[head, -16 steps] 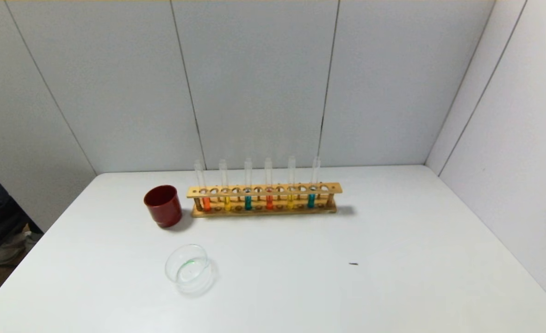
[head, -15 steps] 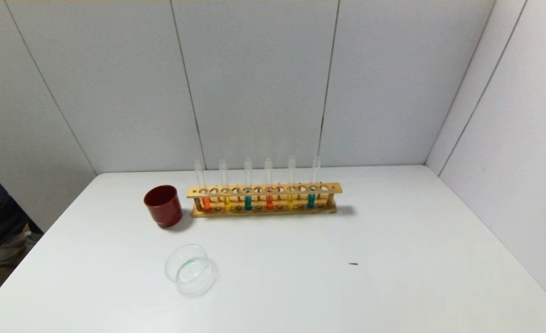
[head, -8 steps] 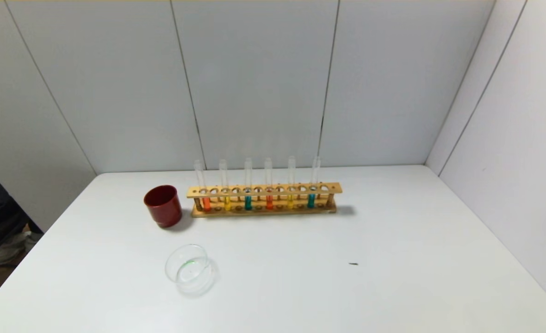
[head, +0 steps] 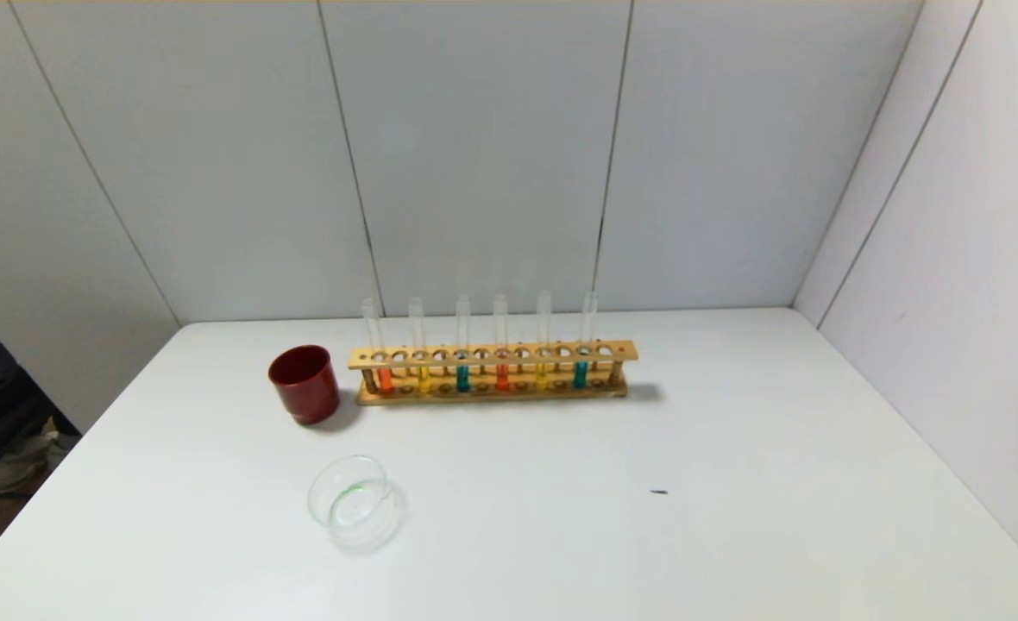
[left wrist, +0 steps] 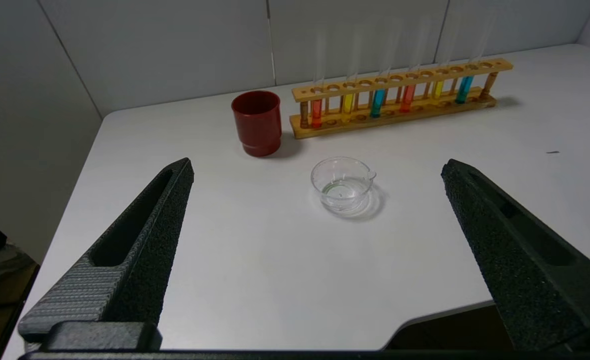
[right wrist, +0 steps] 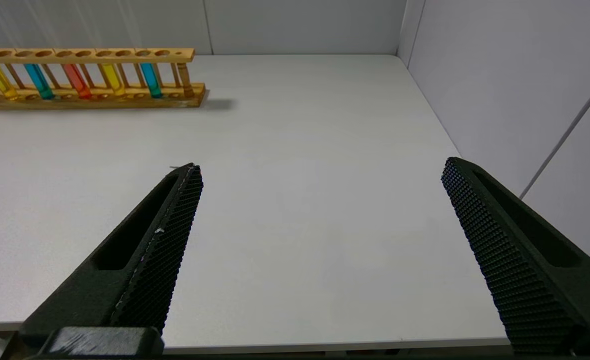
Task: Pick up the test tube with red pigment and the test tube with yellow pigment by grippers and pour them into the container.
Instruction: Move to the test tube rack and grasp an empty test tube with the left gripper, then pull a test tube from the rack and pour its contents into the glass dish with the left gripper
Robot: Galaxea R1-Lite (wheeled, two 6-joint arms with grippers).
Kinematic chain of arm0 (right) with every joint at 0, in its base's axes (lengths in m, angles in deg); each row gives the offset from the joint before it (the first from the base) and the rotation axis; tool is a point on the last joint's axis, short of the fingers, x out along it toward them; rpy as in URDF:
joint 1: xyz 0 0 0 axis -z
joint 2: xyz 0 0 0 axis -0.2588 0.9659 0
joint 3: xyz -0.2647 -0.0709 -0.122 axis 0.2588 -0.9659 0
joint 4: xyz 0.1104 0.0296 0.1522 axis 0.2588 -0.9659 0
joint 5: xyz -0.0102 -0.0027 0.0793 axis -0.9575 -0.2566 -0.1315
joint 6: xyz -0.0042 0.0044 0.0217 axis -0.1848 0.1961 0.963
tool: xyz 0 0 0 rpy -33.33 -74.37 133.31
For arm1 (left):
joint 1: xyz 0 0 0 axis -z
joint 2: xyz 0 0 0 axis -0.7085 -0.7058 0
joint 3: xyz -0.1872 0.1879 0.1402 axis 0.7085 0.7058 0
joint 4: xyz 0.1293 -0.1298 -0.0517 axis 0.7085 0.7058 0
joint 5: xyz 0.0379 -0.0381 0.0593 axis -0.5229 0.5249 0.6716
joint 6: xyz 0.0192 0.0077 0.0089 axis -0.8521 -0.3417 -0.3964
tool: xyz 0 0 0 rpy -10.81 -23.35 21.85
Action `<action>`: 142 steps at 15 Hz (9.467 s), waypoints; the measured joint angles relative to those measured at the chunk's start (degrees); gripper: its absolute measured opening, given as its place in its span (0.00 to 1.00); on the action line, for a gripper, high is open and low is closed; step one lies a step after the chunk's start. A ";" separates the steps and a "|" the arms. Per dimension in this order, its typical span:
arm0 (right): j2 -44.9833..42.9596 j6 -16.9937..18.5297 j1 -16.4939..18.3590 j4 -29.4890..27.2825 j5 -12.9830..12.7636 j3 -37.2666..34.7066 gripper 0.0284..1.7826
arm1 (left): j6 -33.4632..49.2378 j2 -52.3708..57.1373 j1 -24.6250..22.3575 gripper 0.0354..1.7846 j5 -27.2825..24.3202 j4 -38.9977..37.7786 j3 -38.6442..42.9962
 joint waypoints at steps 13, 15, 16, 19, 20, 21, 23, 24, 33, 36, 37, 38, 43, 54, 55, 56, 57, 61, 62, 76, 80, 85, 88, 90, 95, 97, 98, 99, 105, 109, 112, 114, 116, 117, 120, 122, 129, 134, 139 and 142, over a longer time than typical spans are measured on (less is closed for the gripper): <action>0.00 0.00 0.00 -0.01 0.02 0.00 0.98 | 3.11 -63.56 0.82 0.98 -2.40 -38.79 -14.25; 0.00 0.01 0.00 -0.01 0.02 0.00 0.98 | 3.79 -72.45 1.76 0.98 -2.47 -46.79 -14.47; 0.00 0.01 0.00 -0.01 0.02 0.00 0.98 | 3.93 -76.50 2.23 0.98 -2.54 -50.37 -14.69; 0.00 0.01 0.00 0.00 0.02 0.00 0.98 | 4.32 -87.30 3.35 0.98 -2.69 -59.49 -16.24; 0.00 0.01 0.00 0.00 0.02 0.00 0.98 | 4.36 -90.05 3.69 0.98 -2.73 -60.99 -17.09; 0.00 0.01 0.00 -0.01 0.02 0.00 0.98 | 4.38 -92.62 4.02 0.98 -2.76 -61.59 -18.30; 0.00 0.01 0.00 0.00 0.02 0.00 0.98 | 4.40 -96.65 4.41 0.98 -2.78 -61.81 -20.70; 0.00 0.00 0.00 0.00 0.02 0.00 0.98 | 4.38 -98.41 4.62 0.98 -2.76 -61.83 -21.89; 0.00 0.01 0.00 -0.01 0.02 0.00 0.98 | 4.49 -109.59 7.83 0.98 -2.32 -61.48 -31.07; 0.00 0.00 0.00 -0.01 0.02 0.00 0.98 | 4.47 -112.58 7.96 0.98 -1.79 -61.01 -34.60; 0.00 0.00 0.00 -0.01 0.02 0.00 0.98 | 4.40 -113.62 7.98 0.98 -1.71 -60.88 -35.72; 0.00 0.00 0.00 0.00 0.02 0.00 0.98 | 4.40 -114.53 8.02 0.98 -1.66 -60.79 -36.52; 0.00 0.00 0.00 0.00 0.00 0.00 0.98 | 4.32 -117.15 8.05 0.76 -1.66 -60.76 -38.32; 0.00 0.01 -0.02 0.00 0.00 0.00 0.98 | 4.07 -110.86 9.07 0.17 -0.52 -55.00 -40.13; 0.00 0.01 0.00 -0.01 0.00 0.00 0.98 | 3.99 -108.34 9.09 0.17 -0.17 -53.18 -40.39; 0.00 0.00 0.00 0.00 0.02 0.00 0.98 | 3.95 -105.91 9.06 0.17 0.02 -51.29 -40.66; 0.00 0.00 0.00 0.00 0.00 0.00 0.98 | 3.84 -103.42 9.06 0.17 0.13 -49.48 -41.00; 0.00 0.01 0.00 0.00 0.02 0.00 0.98 | -0.06 -93.44 9.62 0.17 0.28 -40.41 -43.47; 0.00 0.00 0.00 0.00 0.02 0.00 0.98 | -1.90 -90.75 9.84 0.17 0.27 -37.66 -43.86; 0.00 0.01 0.00 0.00 0.02 0.00 0.98 | -43.22 -73.08 7.22 0.17 -3.34 -23.22 -24.10; 0.00 0.01 0.00 0.00 0.02 0.00 0.98 | -58.42 -72.45 7.33 0.17 -4.05 -23.63 -18.38; 0.00 0.01 0.00 -0.01 0.02 0.00 0.98 | -71.06 -72.99 7.69 0.17 -8.24 -35.66 -10.12; 0.00 0.00 0.00 -0.01 0.00 0.00 0.98 | -74.40 -73.63 7.69 0.17 -9.13 -44.53 -3.56; 0.00 0.01 0.00 -0.01 0.02 0.00 0.98 | -75.61 -74.18 7.69 0.17 -9.97 -51.40 1.16; 0.00 0.01 0.00 -0.01 0.02 0.00 0.98 | -77.02 -77.13 7.28 0.17 -12.57 -57.34 4.72; 0.00 0.04 0.00 0.00 0.00 0.00 0.98 | -75.97 -78.68 7.19 0.17 -13.45 -58.00 4.08; 0.00 0.04 0.00 0.00 0.00 0.00 0.98 | -74.67 -79.99 7.17 0.17 -14.25 -59.05 3.45; 0.00 0.01 0.00 0.00 0.02 0.00 0.98 | -72.72 -81.76 7.08 0.17 -15.30 -60.76 3.11; 0.00 0.01 0.00 -0.01 0.00 0.00 0.98 | -68.85 -94.31 3.44 0.17 -18.12 -81.98 3.15; 0.00 0.01 0.00 0.00 0.00 0.00 0.98 | -69.07 -97.48 4.16 0.17 -20.78 -84.80 3.25; 0.00 0.01 0.00 -0.01 0.00 0.00 0.98 | -72.19 -97.28 4.29 0.17 -21.16 -85.69 3.50; 0.00 0.01 0.00 0.00 0.02 0.00 0.98 | -73.55 -96.95 4.22 0.17 -21.18 -85.76 3.96; 0.00 0.01 0.00 0.00 0.02 0.00 0.98 | -75.72 -96.83 4.11 0.17 -21.25 -85.71 4.66; 0.00 0.00 0.00 -0.01 0.00 0.00 0.98 | -77.43 -96.87 4.11 0.17 -21.22 -85.59 4.94; 0.00 0.00 0.00 -0.01 0.02 0.00 0.98 | -81.59 -97.83 4.11 0.17 -21.14 -85.48 5.13; 0.00 0.01 0.00 -0.01 0.00 0.00 0.98 | -84.60 -98.79 4.16 0.17 -20.65 -85.43 4.52; 0.00 0.01 0.00 -0.01 0.02 0.00 0.98 | -93.11 -101.50 4.24 0.17 -17.20 -85.52 3.72; 0.00 0.00 0.00 0.00 0.00 0.00 0.98 | -97.91 -102.16 4.51 0.17 -13.31 -85.76 3.83; 0.00 0.04 0.00 0.00 0.00 0.00 0.98 | -98.55 -101.96 5.75 0.17 -13.59 -85.71 4.68; 0.00 0.00 0.00 0.00 0.02 0.00 0.98 | -100.76 -102.16 4.85 0.17 -13.51 -86.83 4.22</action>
